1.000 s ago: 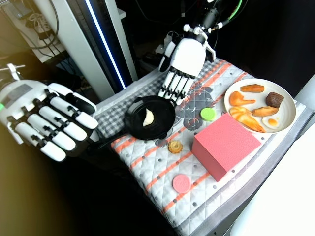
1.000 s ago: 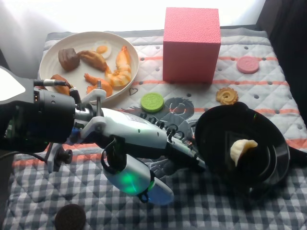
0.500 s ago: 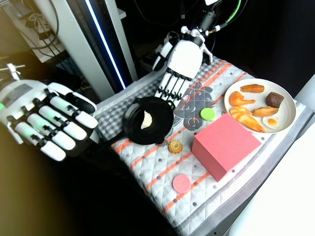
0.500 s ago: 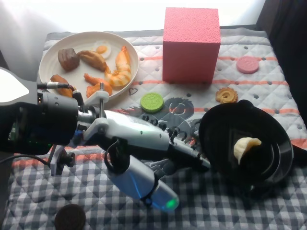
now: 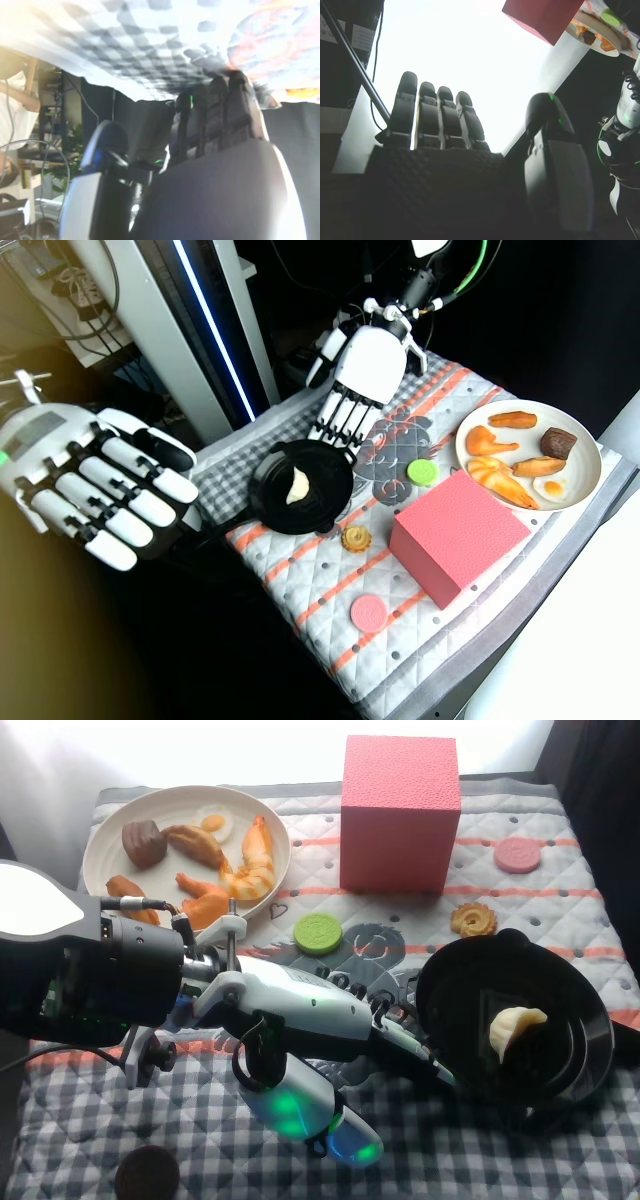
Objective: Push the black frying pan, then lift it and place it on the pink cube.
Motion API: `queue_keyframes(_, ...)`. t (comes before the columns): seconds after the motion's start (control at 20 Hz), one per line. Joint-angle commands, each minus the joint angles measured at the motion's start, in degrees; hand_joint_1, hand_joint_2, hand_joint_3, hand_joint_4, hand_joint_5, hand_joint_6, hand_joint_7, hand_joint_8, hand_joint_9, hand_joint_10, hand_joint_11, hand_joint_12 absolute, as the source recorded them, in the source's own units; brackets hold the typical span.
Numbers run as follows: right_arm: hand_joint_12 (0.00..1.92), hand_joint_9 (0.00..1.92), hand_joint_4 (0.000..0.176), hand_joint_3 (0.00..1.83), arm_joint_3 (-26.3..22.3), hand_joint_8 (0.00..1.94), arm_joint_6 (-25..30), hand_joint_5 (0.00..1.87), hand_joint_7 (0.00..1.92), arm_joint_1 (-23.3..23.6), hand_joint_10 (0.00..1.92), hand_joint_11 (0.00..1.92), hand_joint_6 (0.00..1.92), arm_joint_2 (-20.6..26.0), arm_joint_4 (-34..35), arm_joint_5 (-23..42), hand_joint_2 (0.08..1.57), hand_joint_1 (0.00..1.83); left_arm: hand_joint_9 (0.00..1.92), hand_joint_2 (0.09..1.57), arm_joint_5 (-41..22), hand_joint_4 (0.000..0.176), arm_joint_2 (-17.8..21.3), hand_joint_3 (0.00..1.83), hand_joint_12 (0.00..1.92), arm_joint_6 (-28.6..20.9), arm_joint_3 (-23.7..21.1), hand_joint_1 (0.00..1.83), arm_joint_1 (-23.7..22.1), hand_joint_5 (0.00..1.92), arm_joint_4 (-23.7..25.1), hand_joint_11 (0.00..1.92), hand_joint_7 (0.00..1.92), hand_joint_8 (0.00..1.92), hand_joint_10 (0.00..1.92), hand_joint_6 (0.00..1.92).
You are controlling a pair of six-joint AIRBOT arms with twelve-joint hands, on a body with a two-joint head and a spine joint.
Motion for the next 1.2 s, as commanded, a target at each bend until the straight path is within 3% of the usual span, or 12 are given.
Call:
queue_keyframes(0.0,0.30,0.00,0.007,0.00,0.3,0.00,0.3,0.00,0.00,0.2,0.00,0.00,0.00,0.3,0.6,7.3,1.24,0.33,0.10,1.26,-1.8,0.006,-0.4,0.00,0.01,0.0,-0.1,0.43,-0.2,0.22,-3.2,0.02,0.17,0.01,0.01,0.01)
queue_keyframes(0.15,0.28,0.00,0.018,0.00,0.3,0.00,0.3,0.00,0.00,0.2,0.00,0.00,0.00,0.3,0.6,7.3,1.25,0.34,0.09,1.25,-2.3,0.004,-0.6,0.00,0.01,0.1,-0.1,0.49,-0.1,0.21,-3.3,0.00,0.16,0.00,0.00,0.01)
queue_keyframes(0.25,0.22,0.00,0.007,0.00,0.3,0.00,0.6,0.00,0.00,0.2,0.00,0.00,0.00,0.3,0.6,7.3,1.25,0.36,0.08,1.25,-2.2,0.012,-0.1,0.00,0.00,0.1,-0.1,0.50,0.1,0.20,-3.6,0.00,0.15,0.00,0.00,0.00)
queue_keyframes(0.3,0.21,0.00,0.012,0.00,0.3,0.00,0.6,0.00,0.00,0.2,0.00,0.00,0.00,0.3,0.6,7.3,1.25,0.36,0.06,1.25,-2.2,0.012,0.8,0.00,0.00,0.1,-0.4,0.39,-0.1,0.17,-3.9,0.00,0.13,0.00,0.00,0.00)
queue_keyframes(0.45,0.27,0.00,0.027,0.00,0.2,0.00,0.6,0.00,0.00,0.1,0.00,0.00,0.00,0.3,0.6,7.3,1.23,0.33,0.06,1.23,-1.8,0.000,2.8,0.00,0.00,0.1,-1.5,0.46,-0.6,0.19,-3.7,0.00,0.13,0.00,0.00,0.01)
queue_keyframes(0.5,0.21,0.00,0.039,0.00,0.2,0.00,0.6,0.00,0.00,0.1,0.00,0.00,0.00,0.3,0.7,7.3,1.22,0.34,0.04,1.27,-1.6,0.000,3.1,0.01,0.00,0.1,-1.7,0.32,-0.5,0.14,-3.4,0.00,0.11,0.00,0.00,0.01)
queue_keyframes(0.55,0.20,0.00,0.024,0.00,0.2,0.00,0.6,0.00,0.00,0.1,0.00,0.00,0.00,0.3,0.8,7.3,1.23,0.36,0.05,1.24,-1.4,0.000,3.5,0.00,0.00,0.0,-1.9,0.35,-0.4,0.15,-3.1,0.00,0.11,0.01,0.01,0.01)
queue_keyframes(0.65,0.20,0.00,0.019,0.00,0.1,0.00,0.6,0.00,0.00,0.1,0.00,0.00,0.00,0.2,0.9,7.3,1.23,0.33,0.05,1.22,-1.0,0.000,4.1,0.00,0.00,-0.7,-2.1,0.44,-0.4,0.15,-2.3,0.00,0.09,0.00,0.01,0.02)
queue_keyframes(0.75,0.15,0.00,0.031,0.00,0.1,0.00,0.6,0.00,0.00,0.0,0.00,0.00,0.00,0.2,0.9,7.3,1.24,0.34,0.06,1.23,0.2,0.000,4.5,0.00,0.00,-0.7,-2.2,0.47,-0.6,0.18,-1.4,0.00,0.10,0.01,0.01,0.02)
queue_keyframes(0.85,0.13,0.00,0.017,0.00,0.1,0.00,0.6,0.00,0.00,0.0,0.00,0.00,0.00,0.2,0.9,7.3,1.24,0.36,0.13,1.24,0.7,0.000,4.9,0.00,0.38,-0.7,-2.2,0.47,-0.9,0.24,-1.3,0.00,0.16,0.01,0.01,0.00)
queue_keyframes(1.0,0.20,0.00,0.028,0.00,0.1,0.00,0.6,0.00,0.00,0.0,0.00,0.00,0.00,0.2,1.1,7.3,1.24,0.32,0.13,1.16,1.5,0.011,5.2,0.00,0.57,-1.0,-2.2,0.40,-1.0,0.21,-0.4,0.00,0.15,0.00,0.00,0.00)
queue_keyframes(1.15,0.12,0.00,0.032,0.00,0.1,0.00,0.6,0.00,0.00,-0.1,0.00,0.00,0.00,0.1,1.1,7.3,1.24,0.35,0.08,1.19,2.0,0.014,6.8,0.00,0.30,-1.2,-2.7,0.39,-1.3,0.14,-1.1,0.00,0.08,0.00,0.00,0.00)
